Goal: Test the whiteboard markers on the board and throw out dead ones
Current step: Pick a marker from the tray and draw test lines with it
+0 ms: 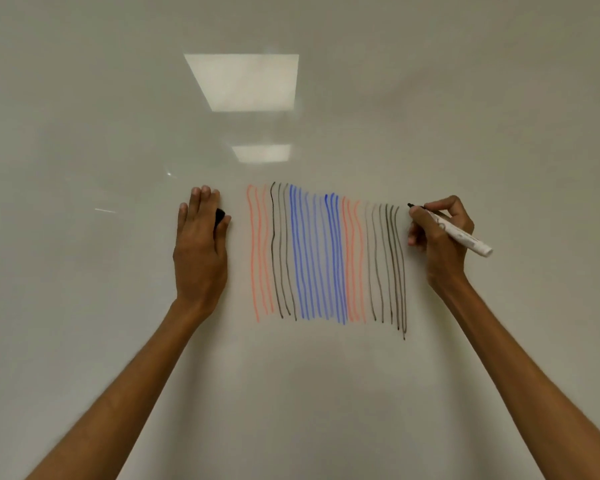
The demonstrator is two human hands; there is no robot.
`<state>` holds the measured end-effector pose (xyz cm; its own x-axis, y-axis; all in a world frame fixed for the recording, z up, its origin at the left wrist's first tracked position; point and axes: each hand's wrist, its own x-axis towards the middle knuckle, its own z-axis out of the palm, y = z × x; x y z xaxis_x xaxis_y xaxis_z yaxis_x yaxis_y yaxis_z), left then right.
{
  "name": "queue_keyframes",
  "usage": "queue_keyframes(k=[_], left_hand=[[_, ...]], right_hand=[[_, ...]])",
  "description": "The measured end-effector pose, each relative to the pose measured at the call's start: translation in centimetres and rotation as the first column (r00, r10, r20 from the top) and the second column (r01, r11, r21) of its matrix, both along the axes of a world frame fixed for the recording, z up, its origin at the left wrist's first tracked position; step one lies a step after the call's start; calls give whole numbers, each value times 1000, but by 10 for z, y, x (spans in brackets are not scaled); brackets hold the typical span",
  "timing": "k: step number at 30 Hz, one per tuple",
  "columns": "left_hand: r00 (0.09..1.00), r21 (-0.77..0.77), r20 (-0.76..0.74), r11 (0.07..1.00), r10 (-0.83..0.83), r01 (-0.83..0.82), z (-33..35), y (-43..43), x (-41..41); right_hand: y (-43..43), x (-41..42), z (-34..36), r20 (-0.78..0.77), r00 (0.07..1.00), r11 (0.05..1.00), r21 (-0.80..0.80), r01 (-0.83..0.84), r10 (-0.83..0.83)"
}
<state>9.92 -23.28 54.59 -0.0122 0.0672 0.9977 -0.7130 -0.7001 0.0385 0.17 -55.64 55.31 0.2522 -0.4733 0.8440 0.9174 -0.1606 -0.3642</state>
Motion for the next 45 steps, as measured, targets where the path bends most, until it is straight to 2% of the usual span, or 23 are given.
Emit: queue_keyframes(k=[15, 29, 45], left_hand=[[994, 28, -2, 994, 106, -105, -8, -4, 3], [994, 4, -21, 994, 110, -110, -33, -10, 0], [994, -8, -30, 994, 109, -109, -47, -12, -1]], right_hand=[[-6, 10, -4, 42, 995, 994, -64, 92, -89], [-15, 6, -27, -42, 996, 991, -112, 70, -75], [-21, 4, -87, -113, 988, 985, -153, 83, -101]])
